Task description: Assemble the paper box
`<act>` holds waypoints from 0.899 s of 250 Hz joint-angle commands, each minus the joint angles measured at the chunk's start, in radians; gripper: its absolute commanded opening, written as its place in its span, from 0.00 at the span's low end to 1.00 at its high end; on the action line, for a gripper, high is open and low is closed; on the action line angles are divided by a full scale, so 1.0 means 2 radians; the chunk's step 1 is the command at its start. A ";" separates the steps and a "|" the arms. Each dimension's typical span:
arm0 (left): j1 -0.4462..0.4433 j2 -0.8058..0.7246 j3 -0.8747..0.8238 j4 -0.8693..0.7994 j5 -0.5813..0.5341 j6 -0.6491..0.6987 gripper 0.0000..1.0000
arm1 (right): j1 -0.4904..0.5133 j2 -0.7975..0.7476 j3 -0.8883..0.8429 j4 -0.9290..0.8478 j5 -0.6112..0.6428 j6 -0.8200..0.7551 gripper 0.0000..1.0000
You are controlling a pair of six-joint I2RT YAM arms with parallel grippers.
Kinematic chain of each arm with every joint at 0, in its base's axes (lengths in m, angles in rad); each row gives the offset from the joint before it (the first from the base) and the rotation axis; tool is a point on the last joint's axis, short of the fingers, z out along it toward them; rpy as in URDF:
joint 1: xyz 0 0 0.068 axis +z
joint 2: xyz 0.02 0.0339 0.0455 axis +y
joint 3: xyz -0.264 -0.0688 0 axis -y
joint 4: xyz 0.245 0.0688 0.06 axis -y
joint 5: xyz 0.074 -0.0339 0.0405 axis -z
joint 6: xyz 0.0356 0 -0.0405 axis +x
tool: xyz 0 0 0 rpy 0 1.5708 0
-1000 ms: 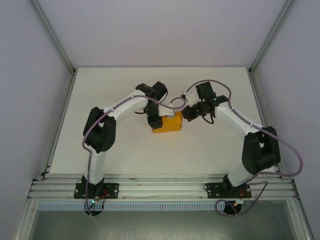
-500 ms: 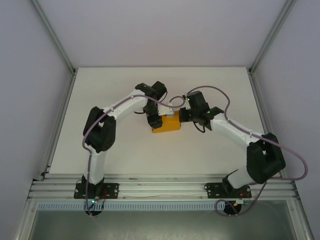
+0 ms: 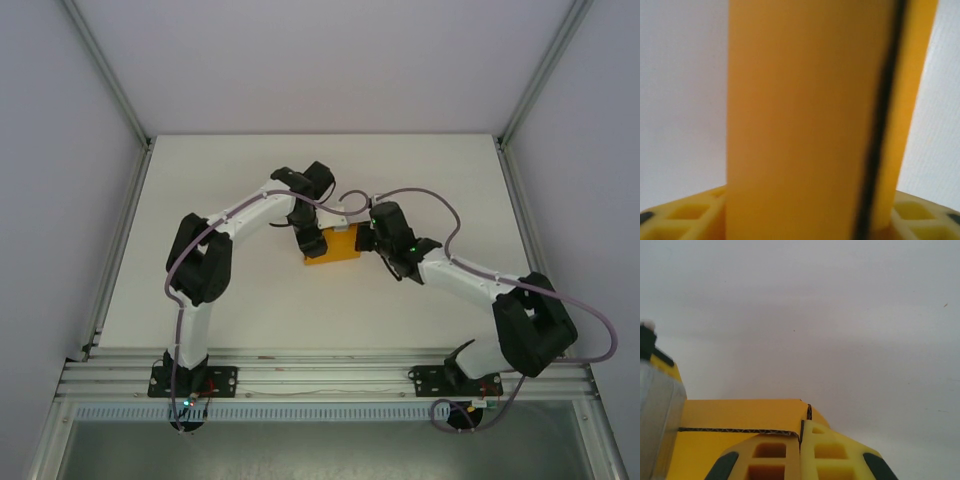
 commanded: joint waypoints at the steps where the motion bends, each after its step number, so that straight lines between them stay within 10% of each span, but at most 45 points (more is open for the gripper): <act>1: -0.003 -0.019 0.005 0.014 0.009 -0.005 0.71 | 0.003 0.012 -0.025 -0.042 0.032 -0.030 0.00; 27: -0.005 -0.033 0.003 0.028 0.014 -0.020 1.00 | 0.007 0.015 -0.017 -0.049 0.043 -0.015 0.00; 151: -0.008 -0.177 -0.136 0.166 -0.178 -0.280 1.00 | 0.033 0.010 0.020 -0.095 0.078 0.023 0.00; 225: 0.006 -0.204 -0.197 0.211 -0.122 -0.335 0.78 | 0.037 0.030 0.053 -0.133 0.074 0.028 0.00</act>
